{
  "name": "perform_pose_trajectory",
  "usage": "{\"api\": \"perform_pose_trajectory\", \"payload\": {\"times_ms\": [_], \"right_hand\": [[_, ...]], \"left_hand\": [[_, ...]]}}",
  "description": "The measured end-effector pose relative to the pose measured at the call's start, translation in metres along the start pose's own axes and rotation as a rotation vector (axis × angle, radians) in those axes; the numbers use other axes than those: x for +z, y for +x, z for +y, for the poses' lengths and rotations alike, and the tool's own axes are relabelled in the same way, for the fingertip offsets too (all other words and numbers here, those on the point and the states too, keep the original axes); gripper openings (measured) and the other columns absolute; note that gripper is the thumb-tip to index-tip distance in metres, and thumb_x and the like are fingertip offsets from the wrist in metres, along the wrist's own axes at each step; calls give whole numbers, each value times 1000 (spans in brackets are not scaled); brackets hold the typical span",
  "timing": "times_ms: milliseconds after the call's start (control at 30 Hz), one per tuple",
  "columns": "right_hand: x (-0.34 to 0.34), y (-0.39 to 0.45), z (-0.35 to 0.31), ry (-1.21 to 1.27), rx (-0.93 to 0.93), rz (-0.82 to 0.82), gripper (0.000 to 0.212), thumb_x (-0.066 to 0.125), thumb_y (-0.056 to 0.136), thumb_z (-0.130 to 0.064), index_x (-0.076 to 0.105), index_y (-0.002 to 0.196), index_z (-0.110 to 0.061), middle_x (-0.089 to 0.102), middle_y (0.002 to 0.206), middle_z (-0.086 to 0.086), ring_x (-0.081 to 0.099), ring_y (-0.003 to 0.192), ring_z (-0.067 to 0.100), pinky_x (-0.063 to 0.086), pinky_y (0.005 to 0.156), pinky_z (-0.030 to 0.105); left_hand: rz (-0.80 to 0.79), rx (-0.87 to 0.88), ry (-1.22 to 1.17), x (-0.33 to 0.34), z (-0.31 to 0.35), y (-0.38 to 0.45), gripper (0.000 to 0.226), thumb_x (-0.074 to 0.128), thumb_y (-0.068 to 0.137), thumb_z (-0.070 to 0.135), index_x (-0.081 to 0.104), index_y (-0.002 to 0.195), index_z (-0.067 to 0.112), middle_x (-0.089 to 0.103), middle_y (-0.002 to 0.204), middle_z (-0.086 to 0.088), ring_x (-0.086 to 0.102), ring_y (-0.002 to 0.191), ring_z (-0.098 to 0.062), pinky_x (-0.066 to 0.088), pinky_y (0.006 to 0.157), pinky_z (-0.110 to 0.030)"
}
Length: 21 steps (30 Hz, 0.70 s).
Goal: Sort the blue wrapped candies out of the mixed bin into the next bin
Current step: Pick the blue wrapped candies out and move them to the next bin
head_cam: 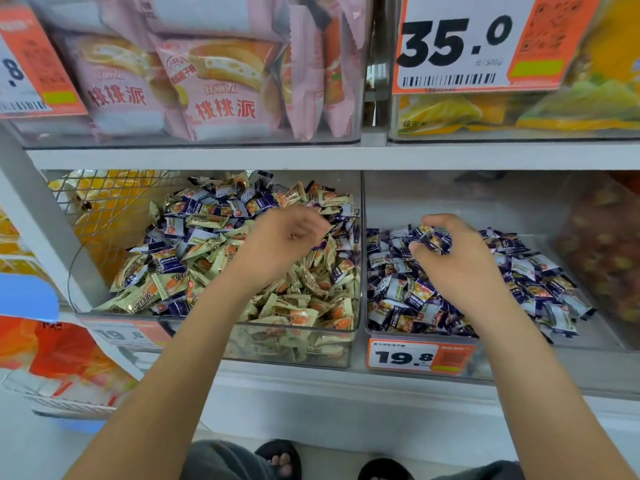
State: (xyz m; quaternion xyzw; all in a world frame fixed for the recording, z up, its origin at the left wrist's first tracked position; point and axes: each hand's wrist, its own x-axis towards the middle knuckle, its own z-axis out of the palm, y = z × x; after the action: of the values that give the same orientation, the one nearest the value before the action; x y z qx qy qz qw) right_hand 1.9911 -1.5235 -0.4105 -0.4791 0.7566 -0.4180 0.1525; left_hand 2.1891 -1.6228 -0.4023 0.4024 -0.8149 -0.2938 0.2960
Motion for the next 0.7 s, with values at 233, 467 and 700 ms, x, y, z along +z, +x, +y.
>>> {"api": "perform_pose_trajectory", "payload": {"times_ms": [233,467,700], "right_hand": [[6,-2,-6,77,12,-19,32,55,93,-22,51,125,-23,52,108,-1,59,98,30,37,52,11],[11,-2,-9,107,-50,-58,34,56,93,-21,49,127,-22,48,134,-2,47,86,6,37,69,17],[11,-3,-7,140,-25,-65,30,59,91,-22,55,120,-26,52,118,-5,47,103,7,47,88,36]], "left_hand": [[-371,41,574,42,-22,16,71,68,81,40,33,143,33,20,153,-7,22,136,-36,22,112,-47],[-368,-23,543,48,-35,28,87,71,76,47,21,145,33,29,151,-9,20,140,-34,24,113,-46],[-407,-7,341,43,-35,31,64,75,77,29,47,133,20,55,131,-9,54,115,-24,45,98,-40]]}}
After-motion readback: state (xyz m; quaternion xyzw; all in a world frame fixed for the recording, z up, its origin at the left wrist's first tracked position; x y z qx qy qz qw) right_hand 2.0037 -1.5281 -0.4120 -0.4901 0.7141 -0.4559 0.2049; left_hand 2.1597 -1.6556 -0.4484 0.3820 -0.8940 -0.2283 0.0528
